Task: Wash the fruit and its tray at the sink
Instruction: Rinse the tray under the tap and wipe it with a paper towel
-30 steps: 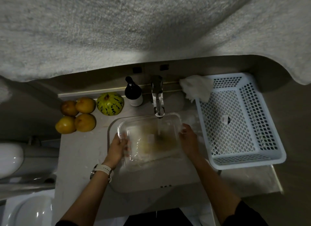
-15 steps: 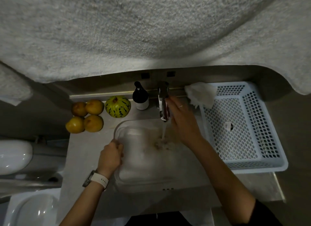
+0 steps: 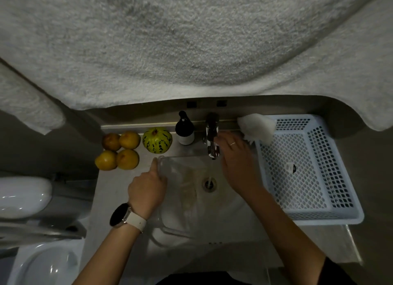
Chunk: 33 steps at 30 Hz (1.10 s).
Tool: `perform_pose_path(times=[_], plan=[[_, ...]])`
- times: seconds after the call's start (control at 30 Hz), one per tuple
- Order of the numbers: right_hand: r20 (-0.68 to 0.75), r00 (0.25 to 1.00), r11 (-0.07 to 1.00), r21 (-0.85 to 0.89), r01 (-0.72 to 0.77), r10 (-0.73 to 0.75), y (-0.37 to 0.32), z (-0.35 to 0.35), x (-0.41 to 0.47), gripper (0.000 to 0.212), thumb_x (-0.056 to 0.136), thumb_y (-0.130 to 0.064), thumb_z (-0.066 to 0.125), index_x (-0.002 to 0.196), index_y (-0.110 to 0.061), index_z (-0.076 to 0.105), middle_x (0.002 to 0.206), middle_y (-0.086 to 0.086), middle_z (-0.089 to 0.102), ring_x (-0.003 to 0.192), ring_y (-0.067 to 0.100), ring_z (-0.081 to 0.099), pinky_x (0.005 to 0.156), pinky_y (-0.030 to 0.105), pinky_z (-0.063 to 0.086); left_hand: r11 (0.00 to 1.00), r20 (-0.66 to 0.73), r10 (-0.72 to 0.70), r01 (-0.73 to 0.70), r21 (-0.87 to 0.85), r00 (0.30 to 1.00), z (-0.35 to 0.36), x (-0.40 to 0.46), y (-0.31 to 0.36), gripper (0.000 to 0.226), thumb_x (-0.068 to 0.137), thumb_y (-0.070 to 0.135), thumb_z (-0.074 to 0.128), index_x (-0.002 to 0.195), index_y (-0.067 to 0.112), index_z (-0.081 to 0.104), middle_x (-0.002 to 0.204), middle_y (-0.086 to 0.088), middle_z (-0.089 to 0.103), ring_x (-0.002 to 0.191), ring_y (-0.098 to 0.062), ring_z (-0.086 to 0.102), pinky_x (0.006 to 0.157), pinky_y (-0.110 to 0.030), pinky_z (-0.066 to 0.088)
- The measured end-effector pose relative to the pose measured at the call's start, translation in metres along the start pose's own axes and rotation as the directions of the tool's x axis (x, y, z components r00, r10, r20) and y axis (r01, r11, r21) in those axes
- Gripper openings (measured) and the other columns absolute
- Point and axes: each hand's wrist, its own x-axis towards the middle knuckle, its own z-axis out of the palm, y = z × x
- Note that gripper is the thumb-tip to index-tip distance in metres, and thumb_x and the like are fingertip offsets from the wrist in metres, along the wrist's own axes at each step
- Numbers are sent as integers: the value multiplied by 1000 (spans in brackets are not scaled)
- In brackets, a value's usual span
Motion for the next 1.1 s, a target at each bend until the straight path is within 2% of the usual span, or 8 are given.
perform_pose_path(times=[0.27, 0.37, 0.43, 0.53, 0.63, 0.77, 0.87, 1.1], plan=[[17, 998, 998, -4, -65, 65, -5, 0, -1, 46, 83, 5, 56, 128, -6, 59, 135, 13, 54, 127, 32, 48, 102, 46, 41, 918, -154, 180, -110, 380, 971, -19, -4, 36, 66, 98, 22, 40, 155, 31, 9, 107, -8, 63, 85, -22, 65, 61, -25, 37], [44, 996, 997, -18, -74, 75, -5, 0, -4, 49, 85, 2, 54, 133, -7, 54, 136, 12, 53, 128, 31, 46, 103, 44, 39, 863, -194, 265, -142, 485, 945, -30, -15, 41, 71, 68, 23, 81, 135, 30, 58, 70, -5, 65, 47, -17, 60, 43, -20, 38], [55, 996, 997, -24, -73, 74, -6, -1, -6, 49, 86, 2, 53, 134, -7, 53, 136, 12, 53, 128, 31, 46, 104, 43, 38, 853, -258, 330, -170, 493, 908, -31, -18, 41, 73, 45, 19, 92, 115, 26, 73, 54, -4, 57, 33, -16, 50, 36, -16, 33], [73, 995, 997, -36, -68, 70, -7, -3, -3, 50, 87, 3, 51, 135, -8, 52, 139, 13, 50, 131, 31, 43, 105, 44, 36, 854, -206, 330, -199, 480, 921, -33, -19, 38, 75, 67, 20, 81, 137, 28, 56, 73, -7, 63, 48, -19, 58, 43, -21, 36], [62, 996, 997, -27, -67, 69, -8, -6, 1, 47, 87, 2, 54, 132, -9, 55, 139, 13, 50, 132, 31, 42, 106, 44, 36, 907, -200, 248, -154, 391, 948, -25, -9, 21, 65, 98, 21, 40, 155, 30, 9, 102, -8, 59, 79, -23, 63, 56, -27, 39], [63, 996, 998, -2, -64, 64, -9, -9, 8, 39, 87, -5, 60, 126, -8, 60, 135, 13, 53, 127, 32, 46, 102, 42, 38, 991, -245, 133, -126, 44, 960, -37, -5, -11, 49, 99, 30, 42, 146, 26, 31, 102, -11, 61, 84, -28, 62, 63, -36, 52], [65, 996, 998, -4, -62, 62, -9, -8, 12, 35, 89, -5, 57, 123, -7, 59, 130, 10, 55, 121, 29, 48, 98, 38, 39, 986, -201, 45, -75, -146, 979, -44, 1, -38, 39, 101, 39, 41, 137, 25, 43, 112, -9, 61, 84, -26, 61, 66, -35, 47], [156, 988, 998, 64, -29, 19, -15, -2, 50, 41, 88, 5, 47, 127, -3, 56, 129, 17, 55, 122, 32, 47, 100, 39, 37, 795, 21, -140, 125, -593, 990, -47, 8, -95, 28, 97, 53, 41, 123, 45, 45, 82, -10, 67, 61, -28, 69, 69, -48, 59]])
